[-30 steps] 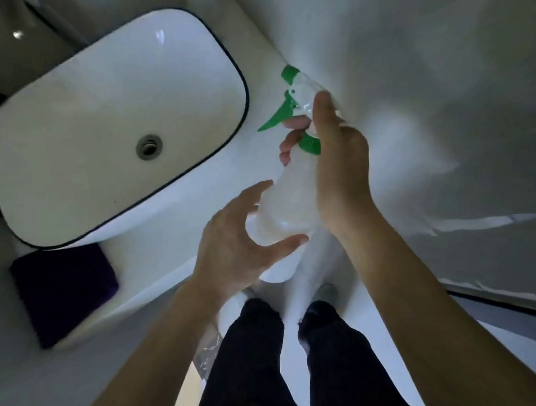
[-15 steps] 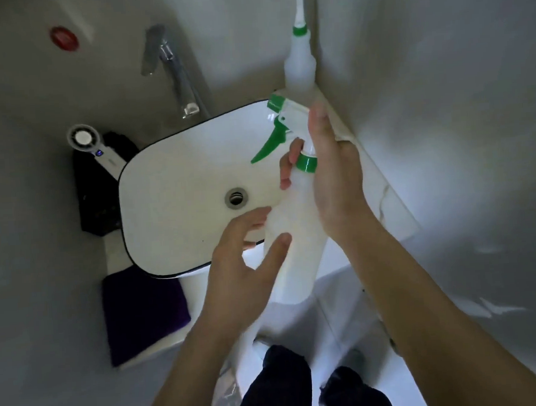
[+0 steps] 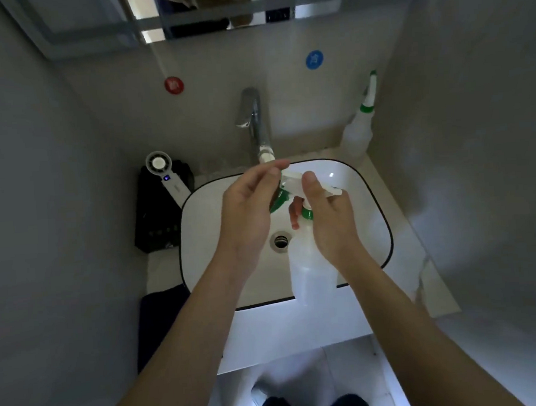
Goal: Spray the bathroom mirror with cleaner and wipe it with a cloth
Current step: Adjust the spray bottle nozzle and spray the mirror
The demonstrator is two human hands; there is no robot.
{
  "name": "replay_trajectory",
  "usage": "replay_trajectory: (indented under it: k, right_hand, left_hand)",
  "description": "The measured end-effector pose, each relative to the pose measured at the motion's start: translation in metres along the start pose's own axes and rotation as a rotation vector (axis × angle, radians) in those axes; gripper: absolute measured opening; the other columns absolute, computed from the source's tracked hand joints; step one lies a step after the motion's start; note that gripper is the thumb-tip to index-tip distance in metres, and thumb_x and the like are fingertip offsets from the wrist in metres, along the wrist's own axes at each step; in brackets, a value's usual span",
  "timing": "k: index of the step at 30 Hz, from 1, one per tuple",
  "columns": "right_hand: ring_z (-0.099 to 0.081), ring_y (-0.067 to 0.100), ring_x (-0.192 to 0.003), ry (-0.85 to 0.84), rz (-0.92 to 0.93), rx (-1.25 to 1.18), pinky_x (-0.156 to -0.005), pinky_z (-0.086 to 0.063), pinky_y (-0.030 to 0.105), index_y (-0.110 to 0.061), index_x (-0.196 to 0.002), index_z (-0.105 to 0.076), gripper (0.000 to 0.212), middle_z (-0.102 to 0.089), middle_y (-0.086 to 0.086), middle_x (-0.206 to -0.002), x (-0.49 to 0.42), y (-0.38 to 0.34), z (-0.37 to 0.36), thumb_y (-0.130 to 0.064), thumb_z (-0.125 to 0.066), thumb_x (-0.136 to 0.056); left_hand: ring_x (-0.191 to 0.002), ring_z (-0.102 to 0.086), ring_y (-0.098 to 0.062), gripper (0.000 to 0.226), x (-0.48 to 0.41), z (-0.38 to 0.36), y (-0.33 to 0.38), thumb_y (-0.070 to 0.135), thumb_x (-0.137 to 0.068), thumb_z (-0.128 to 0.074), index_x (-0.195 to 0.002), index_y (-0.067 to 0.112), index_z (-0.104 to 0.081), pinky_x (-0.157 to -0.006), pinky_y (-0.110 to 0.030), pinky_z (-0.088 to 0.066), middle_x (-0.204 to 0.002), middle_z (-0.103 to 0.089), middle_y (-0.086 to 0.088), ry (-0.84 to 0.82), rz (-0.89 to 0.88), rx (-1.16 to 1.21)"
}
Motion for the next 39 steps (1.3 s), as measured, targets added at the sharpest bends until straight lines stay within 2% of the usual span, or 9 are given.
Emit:
replay_trajectory:
  k: [2,6,12,17,19,24,31,35,39]
  right_hand:
    - [-0.057,0.025,-0.059,0.002,0.002,0.004,-0.066,-0.049,0.037,0.002,-0.078,-0.066,0.060,-0.062,0.019,-0.064,-0.007,0.002,-0.001,-0.050,-0.047,-0.101]
    - [-0.056,0.030,-0.064,0.001,-0.024,0.003,-0.067,-0.049,0.038,0.006,-0.085,-0.067,0.075,-0.061,0.033,-0.075,-0.015,0.008,-0.002,-0.067,-0.049,-0.089]
    - [-0.060,0.023,-0.058,-0.045,-0.030,-0.022,-0.062,-0.052,0.035,-0.010,-0.073,-0.069,0.064,-0.065,0.020,-0.065,-0.022,0.017,-0.003,-0.071,-0.053,-0.085]
    - [-0.058,0.013,-0.049,-0.096,-0.001,-0.043,-0.058,-0.050,0.026,-0.019,-0.055,-0.066,0.063,-0.062,0.006,-0.052,-0.026,0.023,-0.004,-0.072,-0.048,-0.083]
    - [-0.057,0.014,-0.047,-0.100,0.013,-0.037,-0.060,-0.050,0.028,-0.017,-0.052,-0.063,0.065,-0.060,0.005,-0.048,-0.028,0.024,-0.004,-0.070,-0.048,-0.086]
    - [-0.054,0.002,-0.045,-0.095,0.011,-0.003,-0.049,-0.041,0.010,-0.035,-0.053,-0.066,0.048,-0.057,-0.009,-0.046,-0.030,0.018,-0.004,-0.066,-0.049,-0.084]
    - [-0.059,0.004,-0.050,-0.119,0.046,-0.006,-0.050,-0.044,0.012,-0.036,-0.061,-0.069,0.045,-0.061,-0.007,-0.051,-0.026,0.018,-0.002,-0.063,-0.048,-0.089]
    - [-0.058,0.009,-0.048,-0.107,0.036,0.002,-0.052,-0.047,0.018,-0.021,-0.058,-0.066,0.057,-0.061,0.001,-0.051,-0.029,0.019,-0.001,-0.068,-0.047,-0.085]
    - [-0.060,0.020,-0.054,-0.096,0.050,0.057,-0.058,-0.049,0.025,-0.007,-0.069,-0.065,0.073,-0.062,0.011,-0.057,-0.031,0.019,-0.004,-0.075,-0.041,-0.081]
  left_hand:
    - [-0.083,-0.067,-0.008,0.022,-0.004,0.001,-0.002,0.014,-0.103,-0.056,-0.111,0.012,-0.076,-0.077,-0.021,-0.053,-0.090,-0.075,0.000,0.001,0.022,0.008]
    - [-0.104,-0.068,-0.031,0.021,-0.011,0.001,-0.009,0.019,-0.103,-0.056,-0.106,0.014,-0.076,-0.100,-0.046,-0.055,-0.112,-0.073,-0.020,0.015,0.085,0.073]
    - [-0.091,-0.067,-0.024,0.021,-0.014,0.000,-0.001,0.024,-0.099,-0.057,-0.104,0.011,-0.074,-0.090,-0.043,-0.053,-0.097,-0.074,-0.011,0.035,0.101,-0.005]
    - [-0.093,-0.068,-0.027,0.026,-0.014,-0.003,-0.001,0.028,-0.091,-0.062,-0.102,0.009,-0.076,-0.098,-0.051,-0.052,-0.099,-0.075,-0.016,0.066,0.135,0.016]
    - [-0.093,-0.069,-0.027,0.024,-0.015,-0.003,-0.004,0.024,-0.096,-0.060,-0.101,0.008,-0.077,-0.097,-0.051,-0.053,-0.100,-0.075,-0.017,0.085,0.137,0.009]
    - [-0.085,-0.068,-0.021,0.024,-0.017,-0.004,-0.006,0.023,-0.102,-0.057,-0.098,0.009,-0.077,-0.088,-0.043,-0.054,-0.092,-0.075,-0.012,0.121,0.131,-0.022]
    - [-0.075,-0.065,-0.015,0.031,-0.014,-0.009,-0.002,0.039,-0.097,-0.062,-0.078,0.016,-0.072,-0.072,-0.026,-0.054,-0.079,-0.071,-0.007,0.131,0.124,-0.042]
    - [-0.085,-0.068,-0.016,0.035,-0.014,-0.007,0.001,0.034,-0.107,-0.046,-0.099,0.014,-0.073,-0.071,-0.024,-0.054,-0.094,-0.072,-0.009,0.037,0.199,0.055]
    - [-0.095,-0.066,-0.020,0.030,-0.011,0.001,0.002,0.019,-0.108,-0.042,-0.115,0.014,-0.070,-0.084,-0.031,-0.053,-0.106,-0.069,-0.010,-0.022,0.220,0.118]
Point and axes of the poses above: each hand's wrist, its own x-axis away from the middle knuckle, its own z-axis out of the back of the hand, y = z × x, the point moved 3 cm from there along -x, towards the middle knuckle
